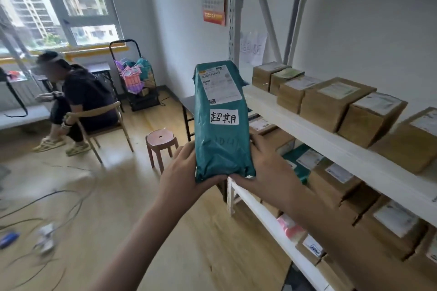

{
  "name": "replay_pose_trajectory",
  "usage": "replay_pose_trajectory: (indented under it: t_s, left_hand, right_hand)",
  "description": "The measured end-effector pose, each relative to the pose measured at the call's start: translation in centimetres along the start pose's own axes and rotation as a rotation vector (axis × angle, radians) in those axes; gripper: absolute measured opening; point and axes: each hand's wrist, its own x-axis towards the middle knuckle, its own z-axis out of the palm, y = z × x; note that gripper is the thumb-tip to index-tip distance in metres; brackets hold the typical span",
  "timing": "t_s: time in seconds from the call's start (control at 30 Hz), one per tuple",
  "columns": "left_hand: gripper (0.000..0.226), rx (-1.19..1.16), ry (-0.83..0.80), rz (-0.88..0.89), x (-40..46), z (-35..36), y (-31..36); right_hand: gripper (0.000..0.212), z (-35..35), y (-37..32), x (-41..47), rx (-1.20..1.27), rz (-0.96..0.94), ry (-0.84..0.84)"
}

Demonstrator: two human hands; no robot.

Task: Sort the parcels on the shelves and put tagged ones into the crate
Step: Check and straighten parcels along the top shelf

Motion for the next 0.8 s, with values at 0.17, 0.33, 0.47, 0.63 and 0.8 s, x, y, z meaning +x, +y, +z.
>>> replay_pose_trajectory:
  t_s: [0.17,0.33,0.47,0.63,0.8]
  left_hand:
    - [0.075,-0.018,0.008,-0.015,2.5,-0.5,-8.2]
    - [0.077,-0.036,-0.013,-0.031,7.1,0.8,-16.4]
    - [0.073,-0.075,0.005,-0.019,13.3,2.6,-22.6]
    - [0.068,-0.068,0.037,-0.019,23.7,5.0,-30.0]
    - [0.068,-0.078,-0.026,-0.019,33.7,7.5,-36.9]
  right_hand:
    - [0.079,5.6,-1.6,6.2,0.067,0.005,0.005]
    - [0.079,10.2,-0.1,13.7,0.144,-0.041,-0.060]
    - [0.078,14.0,2.7,21.7,0.199,-0.052,-0.041]
    - [0.080,18.0,6.8,33.7,0.202,-0.040,-0.020]
    - [0.076,21.0,10.6,44.0,0.180,0.040,-0.020]
